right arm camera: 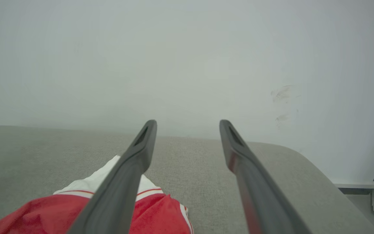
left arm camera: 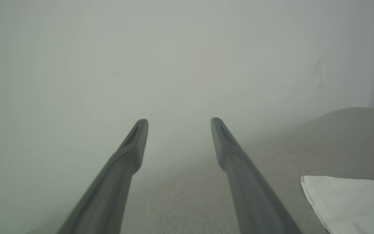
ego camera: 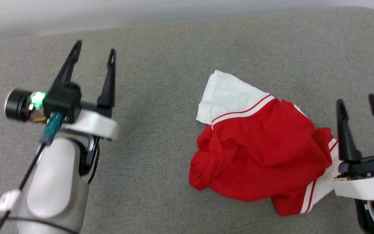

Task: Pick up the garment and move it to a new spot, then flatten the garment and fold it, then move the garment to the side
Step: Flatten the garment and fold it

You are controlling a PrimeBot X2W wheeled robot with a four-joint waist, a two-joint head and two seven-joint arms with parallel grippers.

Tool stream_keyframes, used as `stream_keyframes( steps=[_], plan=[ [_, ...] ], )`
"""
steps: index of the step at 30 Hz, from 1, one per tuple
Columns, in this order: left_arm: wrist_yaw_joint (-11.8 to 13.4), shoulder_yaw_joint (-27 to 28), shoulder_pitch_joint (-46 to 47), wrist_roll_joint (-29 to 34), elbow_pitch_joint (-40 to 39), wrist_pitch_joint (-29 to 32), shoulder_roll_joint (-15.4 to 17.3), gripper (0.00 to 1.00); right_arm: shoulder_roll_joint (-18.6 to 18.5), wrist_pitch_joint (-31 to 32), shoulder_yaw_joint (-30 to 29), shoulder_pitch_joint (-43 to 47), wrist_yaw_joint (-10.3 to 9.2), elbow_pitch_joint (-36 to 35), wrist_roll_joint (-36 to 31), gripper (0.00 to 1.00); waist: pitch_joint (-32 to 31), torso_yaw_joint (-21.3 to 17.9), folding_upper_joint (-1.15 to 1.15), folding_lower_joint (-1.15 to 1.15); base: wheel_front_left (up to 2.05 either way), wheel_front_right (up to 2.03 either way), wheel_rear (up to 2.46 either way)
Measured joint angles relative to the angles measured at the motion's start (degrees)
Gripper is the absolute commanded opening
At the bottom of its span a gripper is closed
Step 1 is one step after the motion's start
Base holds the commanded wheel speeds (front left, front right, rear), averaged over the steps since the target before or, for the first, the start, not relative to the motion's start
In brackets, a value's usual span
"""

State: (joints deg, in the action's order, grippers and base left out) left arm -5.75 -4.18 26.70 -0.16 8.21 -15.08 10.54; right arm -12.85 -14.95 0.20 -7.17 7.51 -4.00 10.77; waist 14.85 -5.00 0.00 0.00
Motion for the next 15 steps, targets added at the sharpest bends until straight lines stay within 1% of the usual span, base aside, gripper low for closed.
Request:
stream_keyframes(
  steps=[3,6,9,12,15],
  plan=[
    [-1.16,-2.98,6.43,-1.72,3.67,2.4,1.43,1.0,3.09,-0.12,-2.82,0.69,0.0,-4.1,-1.88,1.0,1.08,-0.59,0.0,0.0,0.0,0.0,0.0],
    [-1.56,-7.76,13.86,-5.26,5.55,8.11,2.89,1.0,5.11,-0.12,-4.04,1.87,0.0,-6.75,-2.93,1.0,2.32,-1.17,0.0,0.0,0.0,0.0,0.0],
    [-1.65,-16.73,20.49,-12.73,6.56,15.93,5.42,1.0,6.14,-0.13,-4.27,1.91,0.0,-8.9,-3.72,1.0,3.7,-1.74,0.0,0.0,0.0,0.0,0.0],
    [-1.65,-24.63,27.79,-19.68,6.65,23.41,9.01,1.0,6.9,-0.13,-4.05,1.82,0.0,-9.67,-4.3,1.0,5.14,-2.43,0.0,0.0,0.0,0.0,0.0],
    [-1.65,-32.53,34.18,-27.49,6.72,31.89,11.11,1.0,7.32,-0.13,-3.28,1.4,0.0,-10.25,-5.47,1.0,6.57,-3.24,0.0,0.0,0.0,0.0,0.0]
  ],
)
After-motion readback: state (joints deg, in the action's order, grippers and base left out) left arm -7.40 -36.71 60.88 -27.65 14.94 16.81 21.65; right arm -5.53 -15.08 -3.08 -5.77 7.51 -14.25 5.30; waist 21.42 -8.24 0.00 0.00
